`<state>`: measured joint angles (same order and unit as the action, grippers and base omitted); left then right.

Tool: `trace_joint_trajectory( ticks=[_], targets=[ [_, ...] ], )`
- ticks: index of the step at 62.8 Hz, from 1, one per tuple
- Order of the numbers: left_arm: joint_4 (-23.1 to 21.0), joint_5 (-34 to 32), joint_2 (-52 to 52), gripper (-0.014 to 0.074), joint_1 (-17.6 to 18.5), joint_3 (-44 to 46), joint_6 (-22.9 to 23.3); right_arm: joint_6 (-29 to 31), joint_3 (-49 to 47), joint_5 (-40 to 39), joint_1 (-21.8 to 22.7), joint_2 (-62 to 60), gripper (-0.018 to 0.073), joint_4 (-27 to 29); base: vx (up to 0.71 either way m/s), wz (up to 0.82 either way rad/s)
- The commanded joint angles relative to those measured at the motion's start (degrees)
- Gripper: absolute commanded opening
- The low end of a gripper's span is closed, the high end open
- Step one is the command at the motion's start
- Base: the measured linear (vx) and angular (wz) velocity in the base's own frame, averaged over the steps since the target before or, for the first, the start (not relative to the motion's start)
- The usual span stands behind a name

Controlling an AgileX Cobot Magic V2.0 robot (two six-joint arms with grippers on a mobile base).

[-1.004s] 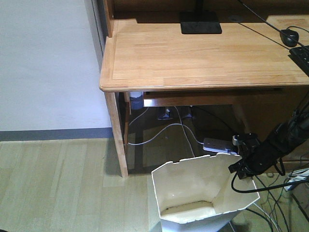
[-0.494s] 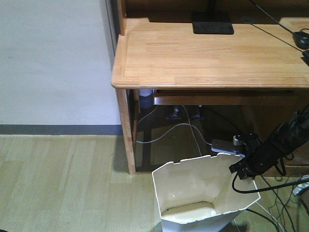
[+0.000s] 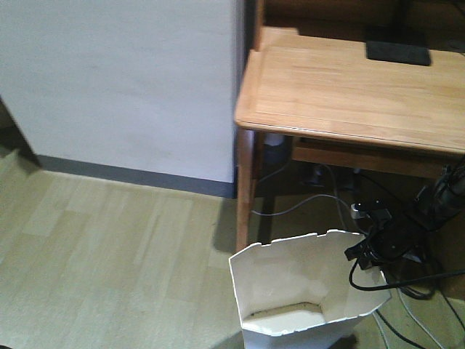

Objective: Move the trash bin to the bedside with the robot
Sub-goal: 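Drive the base away from the desk toward the bed, holding the bin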

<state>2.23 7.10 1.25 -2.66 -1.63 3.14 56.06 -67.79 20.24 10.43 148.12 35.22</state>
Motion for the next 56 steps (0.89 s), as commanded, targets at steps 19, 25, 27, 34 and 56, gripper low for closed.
trace_joint_trajectory(
  ticks=[19, 25, 27, 34, 56],
  targets=[
    [-0.26, -4.16, 0.3, -0.0006, 0.0, 1.19, 0.25, 0.14, -0.49, 6.29, 0.01, -4.66, -0.0006, 1.83, -0.02, 0.47],
    [-0.26, -4.16, 0.3, -0.0006, 0.0, 1.19, 0.25, 0.14, -0.49, 6.29, 0.01, -4.66, -0.0006, 1.83, 0.0, 0.43],
    [-0.26, -4.16, 0.3, -0.0006, 0.0, 1.19, 0.25, 0.14, -0.49, 6.29, 0.01, -4.66, -0.0006, 1.83, 0.01, 0.43],
    [-0.26, -4.16, 0.3, -0.0006, 0.0, 1.19, 0.25, 0.14, -0.49, 6.29, 0.01, -4.66, -0.0006, 1.83, 0.02, 0.44],
    [-0.26, -4.16, 0.3, -0.0006, 0.0, 1.19, 0.25, 0.14, -0.49, 6.29, 0.01, -4.66, -0.0006, 1.83, 0.07, 0.43]
  ],
)
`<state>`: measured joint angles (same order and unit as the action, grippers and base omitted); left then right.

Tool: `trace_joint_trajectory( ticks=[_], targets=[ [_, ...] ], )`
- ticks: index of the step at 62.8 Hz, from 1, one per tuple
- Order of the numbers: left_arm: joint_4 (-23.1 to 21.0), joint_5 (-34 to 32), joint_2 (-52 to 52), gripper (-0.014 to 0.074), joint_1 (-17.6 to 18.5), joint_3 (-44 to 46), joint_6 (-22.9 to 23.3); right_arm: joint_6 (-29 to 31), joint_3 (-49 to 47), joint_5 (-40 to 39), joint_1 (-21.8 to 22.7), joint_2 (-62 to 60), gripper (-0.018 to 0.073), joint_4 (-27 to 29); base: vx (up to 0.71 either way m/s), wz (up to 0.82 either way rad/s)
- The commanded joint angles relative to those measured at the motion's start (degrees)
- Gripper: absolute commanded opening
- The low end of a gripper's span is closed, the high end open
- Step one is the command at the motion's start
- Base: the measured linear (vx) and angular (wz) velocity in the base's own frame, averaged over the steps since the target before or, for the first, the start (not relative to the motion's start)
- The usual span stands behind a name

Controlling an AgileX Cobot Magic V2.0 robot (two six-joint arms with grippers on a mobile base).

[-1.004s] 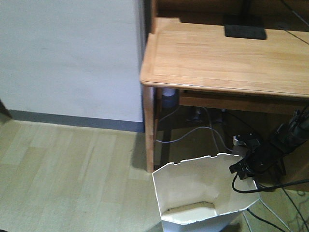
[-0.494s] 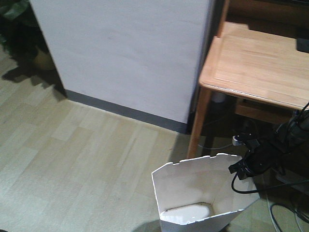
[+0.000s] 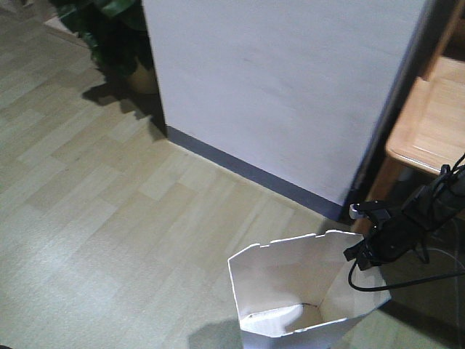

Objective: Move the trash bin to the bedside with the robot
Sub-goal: 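Drive the base away from the desk toward the bed, holding the bin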

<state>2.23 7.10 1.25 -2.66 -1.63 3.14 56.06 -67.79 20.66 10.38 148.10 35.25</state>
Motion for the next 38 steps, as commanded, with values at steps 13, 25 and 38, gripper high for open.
trace_joint_trajectory(
  ticks=[13, 25, 38],
  targets=[
    [-0.26, -4.16, 0.3, -0.0006, 0.0, 1.19, 0.25, 0.14, -0.49, 5.87, 0.07, -4.64, -0.0006, 1.81, 0.09, 0.4],
    [-0.26, -4.16, 0.3, -0.0006, 0.0, 1.19, 0.25, 0.14, -0.49, 5.87, 0.07, -4.64, -0.0006, 1.81, 0.09, 0.39],
    [-0.26, -4.16, 0.3, -0.0006, 0.0, 1.19, 0.25, 0.14, -0.49, 5.87, 0.07, -4.64, -0.0006, 1.81, 0.1, 0.44]
  ],
)
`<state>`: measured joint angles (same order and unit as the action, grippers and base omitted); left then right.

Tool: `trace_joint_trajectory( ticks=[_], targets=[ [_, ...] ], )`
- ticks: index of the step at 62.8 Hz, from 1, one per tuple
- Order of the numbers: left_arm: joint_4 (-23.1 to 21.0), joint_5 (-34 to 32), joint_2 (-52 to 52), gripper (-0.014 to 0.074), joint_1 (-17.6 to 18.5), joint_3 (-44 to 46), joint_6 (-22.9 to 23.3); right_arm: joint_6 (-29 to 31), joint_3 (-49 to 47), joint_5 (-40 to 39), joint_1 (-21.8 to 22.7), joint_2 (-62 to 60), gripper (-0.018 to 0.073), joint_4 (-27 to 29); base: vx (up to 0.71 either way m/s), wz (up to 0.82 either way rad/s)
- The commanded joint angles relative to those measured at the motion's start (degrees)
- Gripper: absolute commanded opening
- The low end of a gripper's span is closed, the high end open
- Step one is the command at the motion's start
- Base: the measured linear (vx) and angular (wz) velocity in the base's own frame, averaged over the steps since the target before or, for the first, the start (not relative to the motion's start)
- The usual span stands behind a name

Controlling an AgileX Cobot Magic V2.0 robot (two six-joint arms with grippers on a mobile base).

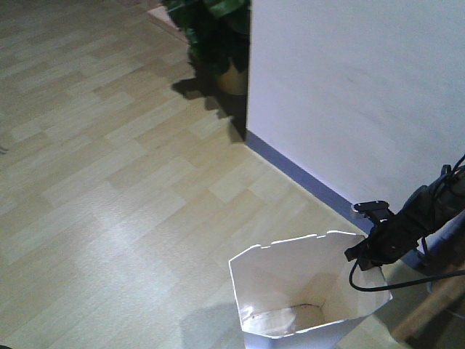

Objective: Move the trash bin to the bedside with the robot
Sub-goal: 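Drive the base away from the desk toward the bed, holding the bin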

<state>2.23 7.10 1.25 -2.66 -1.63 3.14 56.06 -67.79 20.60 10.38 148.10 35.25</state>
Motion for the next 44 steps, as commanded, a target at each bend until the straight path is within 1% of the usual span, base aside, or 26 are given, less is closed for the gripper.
trace_joint_trajectory(
  ticks=[1, 44],
  targets=[
    [-0.26, -4.16, 0.3, -0.0006, 0.0, 1.19, 0.25, 0.14, -0.49, 5.94, 0.07, -4.64, -0.0006, 1.81, 0.1, 0.49],
    [-0.26, -4.16, 0.3, -0.0006, 0.0, 1.19, 0.25, 0.14, -0.49, 5.94, 0.07, -4.64, -0.0006, 1.81, 0.11, 0.54]
  ],
)
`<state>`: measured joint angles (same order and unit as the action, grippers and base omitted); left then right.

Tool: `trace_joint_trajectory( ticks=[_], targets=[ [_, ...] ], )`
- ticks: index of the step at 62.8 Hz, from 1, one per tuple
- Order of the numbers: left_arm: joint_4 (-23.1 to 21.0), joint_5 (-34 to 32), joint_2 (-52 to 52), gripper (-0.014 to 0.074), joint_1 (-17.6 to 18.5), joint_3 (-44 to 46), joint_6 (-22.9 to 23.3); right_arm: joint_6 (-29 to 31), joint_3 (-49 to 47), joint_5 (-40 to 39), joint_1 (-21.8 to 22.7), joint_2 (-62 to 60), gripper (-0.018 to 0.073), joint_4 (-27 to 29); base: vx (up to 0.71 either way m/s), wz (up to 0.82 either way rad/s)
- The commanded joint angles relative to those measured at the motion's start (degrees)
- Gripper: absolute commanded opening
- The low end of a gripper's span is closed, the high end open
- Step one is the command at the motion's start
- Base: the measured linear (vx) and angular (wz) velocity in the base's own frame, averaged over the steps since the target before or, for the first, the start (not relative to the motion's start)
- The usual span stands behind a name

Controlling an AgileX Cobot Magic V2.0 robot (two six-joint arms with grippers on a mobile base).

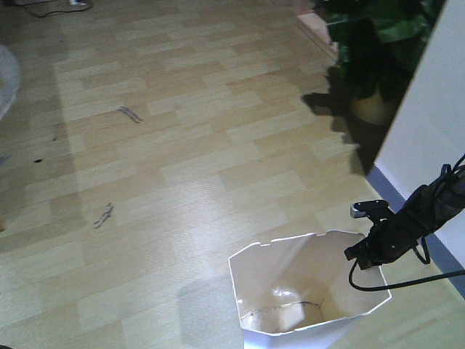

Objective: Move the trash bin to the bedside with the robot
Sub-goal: 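Drive the base away from the desk toward the bed, holding the bin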

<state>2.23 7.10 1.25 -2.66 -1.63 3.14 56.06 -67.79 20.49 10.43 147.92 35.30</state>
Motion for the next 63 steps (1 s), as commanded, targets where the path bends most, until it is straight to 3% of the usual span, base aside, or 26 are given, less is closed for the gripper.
trace_joint_trajectory(
  ticks=[1, 30, 63],
  targets=[
    [-0.26, -4.16, 0.3, -0.0006, 0.0, 1.19, 0.25, 0.14, -0.49, 6.04, 0.02, -4.46, -0.0006, 1.76, 0.12, 0.51],
    [-0.26, -4.16, 0.3, -0.0006, 0.0, 1.19, 0.25, 0.14, -0.49, 6.04, 0.02, -4.46, -0.0006, 1.76, 0.11, 0.42],
    [-0.26, -4.16, 0.3, -0.0006, 0.0, 1.19, 0.25, 0.14, -0.49, 6.1, 0.02, -4.46, -0.0006, 1.76, 0.12, 0.17]
  ],
)
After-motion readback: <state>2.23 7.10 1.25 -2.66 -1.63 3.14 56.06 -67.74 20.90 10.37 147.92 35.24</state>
